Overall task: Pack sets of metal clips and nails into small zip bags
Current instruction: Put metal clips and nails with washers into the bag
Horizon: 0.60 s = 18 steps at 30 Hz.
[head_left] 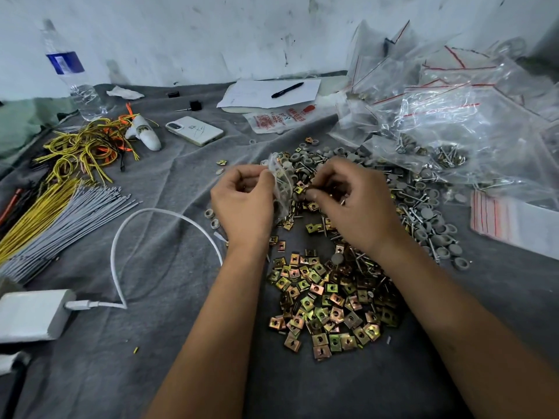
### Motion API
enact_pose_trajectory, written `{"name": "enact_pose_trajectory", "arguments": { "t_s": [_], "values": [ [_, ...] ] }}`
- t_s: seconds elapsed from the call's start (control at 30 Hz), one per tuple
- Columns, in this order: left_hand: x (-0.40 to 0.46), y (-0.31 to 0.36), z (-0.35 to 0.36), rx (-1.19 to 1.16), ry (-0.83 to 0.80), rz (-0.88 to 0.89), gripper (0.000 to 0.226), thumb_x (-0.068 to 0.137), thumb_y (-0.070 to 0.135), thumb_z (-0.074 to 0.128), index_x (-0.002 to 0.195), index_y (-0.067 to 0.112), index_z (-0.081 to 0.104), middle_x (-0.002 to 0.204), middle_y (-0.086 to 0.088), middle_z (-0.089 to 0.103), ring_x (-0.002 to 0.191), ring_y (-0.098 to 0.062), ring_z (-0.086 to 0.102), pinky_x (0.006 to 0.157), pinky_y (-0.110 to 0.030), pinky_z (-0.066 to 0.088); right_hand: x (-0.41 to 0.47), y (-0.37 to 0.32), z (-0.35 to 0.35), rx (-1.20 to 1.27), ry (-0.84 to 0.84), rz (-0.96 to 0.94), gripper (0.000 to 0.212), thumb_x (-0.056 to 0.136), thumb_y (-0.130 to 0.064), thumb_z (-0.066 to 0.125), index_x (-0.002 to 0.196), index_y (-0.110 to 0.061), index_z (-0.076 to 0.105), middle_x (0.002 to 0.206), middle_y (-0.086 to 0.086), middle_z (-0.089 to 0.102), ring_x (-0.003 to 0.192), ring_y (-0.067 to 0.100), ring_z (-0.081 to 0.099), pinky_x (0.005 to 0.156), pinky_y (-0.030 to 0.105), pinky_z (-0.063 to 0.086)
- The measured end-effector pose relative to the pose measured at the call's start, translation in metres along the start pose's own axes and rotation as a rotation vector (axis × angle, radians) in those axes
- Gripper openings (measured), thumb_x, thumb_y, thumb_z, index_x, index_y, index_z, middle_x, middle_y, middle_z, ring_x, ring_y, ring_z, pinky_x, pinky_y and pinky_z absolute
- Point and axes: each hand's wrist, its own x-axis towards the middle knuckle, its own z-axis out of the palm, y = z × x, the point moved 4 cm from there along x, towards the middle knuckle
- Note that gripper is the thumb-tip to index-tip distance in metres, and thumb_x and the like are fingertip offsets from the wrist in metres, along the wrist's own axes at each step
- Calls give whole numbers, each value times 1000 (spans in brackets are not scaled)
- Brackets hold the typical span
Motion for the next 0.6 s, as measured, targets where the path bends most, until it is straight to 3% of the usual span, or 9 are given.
{"name": "enact_pose_trajectory", "arguments": {
  "t_s": [0.13,0.23,0.5,0.6],
  "values": [
    [-7,2,13,106,-195,54,8,83,4,72,81,12,75,67,-5,71,58,-13,60,52,-25,48,1,5,-11,146,161,48,15,86,-9,80,98,-17,75,89,-3,75,79,1,72,62,14,56],
    [-11,2,19,142,-277,44,8,85,0,73,84,8,75,66,-7,70,56,-11,60,51,-22,47,1,1,-9,72,135,-27,16,85,-10,82,99,-16,78,91,-6,76,84,3,72,72,19,58],
    [-9,1,17,101,-233,12,11,85,0,73,82,10,76,63,0,69,54,-8,60,53,-21,46,0,-4,-2,-51,23,-84,18,82,-8,83,98,-13,79,90,-4,77,84,4,71,78,26,59],
    [-8,0,16,63,-221,1,13,85,2,72,80,13,75,65,-7,71,58,-14,61,56,-25,48,0,-5,-2,-39,30,-84,16,83,-10,83,99,-12,79,91,-5,77,86,4,72,79,29,60]
  ]
}}
